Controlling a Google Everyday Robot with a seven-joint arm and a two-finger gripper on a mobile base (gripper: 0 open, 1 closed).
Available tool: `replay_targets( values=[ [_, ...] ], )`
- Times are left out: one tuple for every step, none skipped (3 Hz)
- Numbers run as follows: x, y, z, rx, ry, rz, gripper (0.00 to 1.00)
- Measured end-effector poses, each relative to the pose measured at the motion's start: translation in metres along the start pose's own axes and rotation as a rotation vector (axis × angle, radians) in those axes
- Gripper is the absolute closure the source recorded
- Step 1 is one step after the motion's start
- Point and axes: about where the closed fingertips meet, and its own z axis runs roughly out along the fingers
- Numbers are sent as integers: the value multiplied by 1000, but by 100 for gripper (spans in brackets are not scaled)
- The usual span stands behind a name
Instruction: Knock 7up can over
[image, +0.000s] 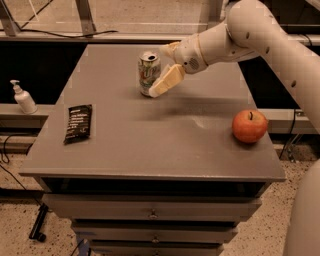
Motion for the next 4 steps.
replay_targets(
  values=[
    [-2,-11,4,-24,-28,-19,0],
    [-3,-7,11,-76,-59,-29,0],
    [-3,10,14,-136,-86,-32,0],
    [-17,31,-6,-179,-132,-59,0]
  ],
)
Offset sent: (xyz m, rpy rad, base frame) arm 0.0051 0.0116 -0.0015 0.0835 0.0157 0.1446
